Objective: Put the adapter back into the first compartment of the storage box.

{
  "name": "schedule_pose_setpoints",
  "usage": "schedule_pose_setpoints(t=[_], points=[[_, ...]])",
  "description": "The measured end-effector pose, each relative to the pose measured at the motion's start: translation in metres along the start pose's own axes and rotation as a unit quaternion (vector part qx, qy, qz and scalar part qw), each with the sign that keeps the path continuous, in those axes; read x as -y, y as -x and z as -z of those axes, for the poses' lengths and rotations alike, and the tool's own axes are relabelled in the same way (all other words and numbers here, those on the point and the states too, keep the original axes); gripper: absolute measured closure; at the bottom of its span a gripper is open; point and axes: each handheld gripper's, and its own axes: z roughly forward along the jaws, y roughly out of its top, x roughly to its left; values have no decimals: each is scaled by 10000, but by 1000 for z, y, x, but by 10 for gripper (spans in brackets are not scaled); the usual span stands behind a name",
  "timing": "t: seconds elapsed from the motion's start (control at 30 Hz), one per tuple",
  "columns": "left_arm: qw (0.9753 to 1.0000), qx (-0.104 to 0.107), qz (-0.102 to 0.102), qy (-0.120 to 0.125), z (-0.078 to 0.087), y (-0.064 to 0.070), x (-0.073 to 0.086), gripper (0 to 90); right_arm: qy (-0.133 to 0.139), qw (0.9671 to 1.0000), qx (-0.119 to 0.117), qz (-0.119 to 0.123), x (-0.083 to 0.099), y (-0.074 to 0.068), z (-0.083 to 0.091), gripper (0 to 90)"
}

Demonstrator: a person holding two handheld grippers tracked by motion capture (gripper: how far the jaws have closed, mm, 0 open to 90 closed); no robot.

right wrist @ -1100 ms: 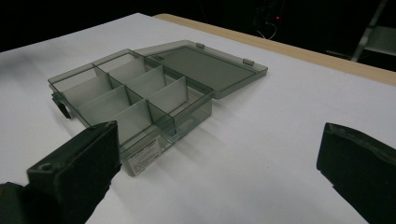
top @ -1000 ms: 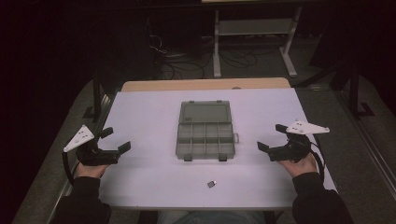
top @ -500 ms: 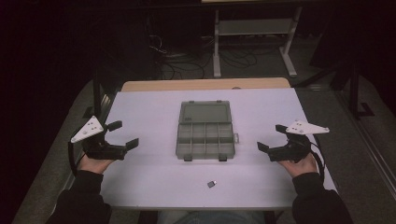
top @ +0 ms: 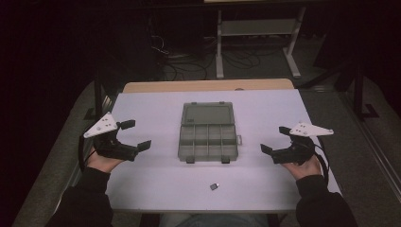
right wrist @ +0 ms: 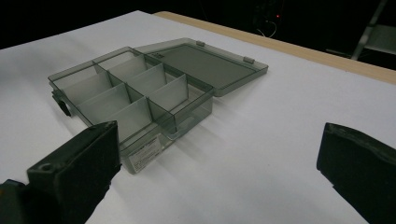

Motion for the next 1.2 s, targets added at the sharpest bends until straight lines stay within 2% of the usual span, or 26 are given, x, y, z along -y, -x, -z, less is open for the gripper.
schedule_pose_setpoints(t=[0.3,0.57,0.7,1.03,1.2], points=[[9993,228,-196,-223,-15,11,-11,14,-2,10000,-8,6,0,0,0,0],[9979,401,-299,-415,-29,20,-14,12,-11,10000,-8,16,0,0,0,0],[9959,551,-406,-595,-39,27,-15,8,-9,10000,-19,28,0,0,-1,0],[9915,847,-597,-785,-57,42,-19,9,-23,10000,-24,30,1,0,-1,0],[9883,1025,-676,-909,-69,51,-20,9,-32,10000,-37,35,1,-1,-1,0]])
